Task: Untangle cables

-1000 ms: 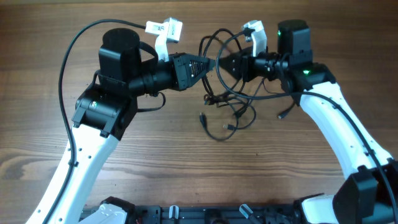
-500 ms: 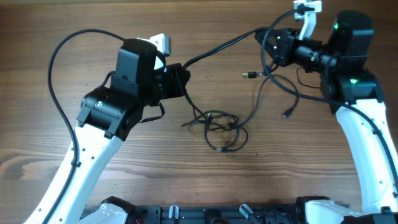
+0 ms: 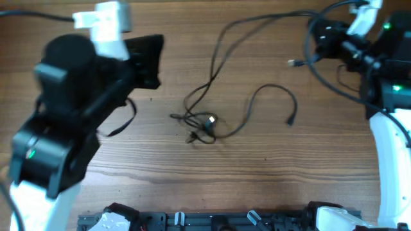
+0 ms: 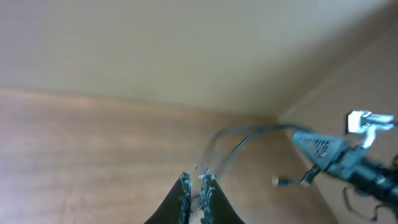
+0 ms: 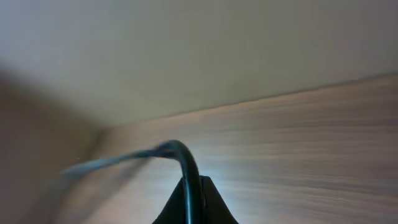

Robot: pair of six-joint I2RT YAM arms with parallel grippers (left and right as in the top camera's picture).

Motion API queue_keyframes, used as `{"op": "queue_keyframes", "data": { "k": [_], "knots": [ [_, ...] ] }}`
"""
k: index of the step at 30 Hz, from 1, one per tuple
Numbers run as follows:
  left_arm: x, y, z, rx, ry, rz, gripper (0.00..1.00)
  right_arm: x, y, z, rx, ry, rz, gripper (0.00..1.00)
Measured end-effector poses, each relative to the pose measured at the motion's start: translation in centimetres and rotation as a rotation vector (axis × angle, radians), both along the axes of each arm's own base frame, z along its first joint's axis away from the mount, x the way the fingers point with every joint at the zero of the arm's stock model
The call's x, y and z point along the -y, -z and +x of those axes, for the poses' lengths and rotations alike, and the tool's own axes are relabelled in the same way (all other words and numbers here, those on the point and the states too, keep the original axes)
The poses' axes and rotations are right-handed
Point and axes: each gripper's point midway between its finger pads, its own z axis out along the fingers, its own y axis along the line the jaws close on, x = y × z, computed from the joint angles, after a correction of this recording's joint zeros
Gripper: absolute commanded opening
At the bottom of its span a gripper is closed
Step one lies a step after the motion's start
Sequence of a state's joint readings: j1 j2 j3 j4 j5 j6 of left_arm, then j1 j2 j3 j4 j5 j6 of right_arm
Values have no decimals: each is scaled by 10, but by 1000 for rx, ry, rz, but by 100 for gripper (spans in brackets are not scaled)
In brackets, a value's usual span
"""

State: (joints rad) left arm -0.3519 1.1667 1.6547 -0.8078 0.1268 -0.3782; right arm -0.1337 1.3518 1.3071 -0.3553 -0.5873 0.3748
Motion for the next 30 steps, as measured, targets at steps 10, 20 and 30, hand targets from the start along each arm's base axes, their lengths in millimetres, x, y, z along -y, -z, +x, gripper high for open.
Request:
{"op": "queue_keyframes", "data": {
  "k": [10, 20, 30],
  "knots": [
    [-5, -65, -5, 190, -13, -46, 4, 6, 4, 3, -15, 45, -12, 79],
    [27, 141, 39, -514, 48, 234, 22, 20, 78, -28, -373, 145, -30, 100],
    [74, 295, 55, -883, 199, 438, 30, 25, 91, -30, -409, 150, -77, 100]
  ]
}}
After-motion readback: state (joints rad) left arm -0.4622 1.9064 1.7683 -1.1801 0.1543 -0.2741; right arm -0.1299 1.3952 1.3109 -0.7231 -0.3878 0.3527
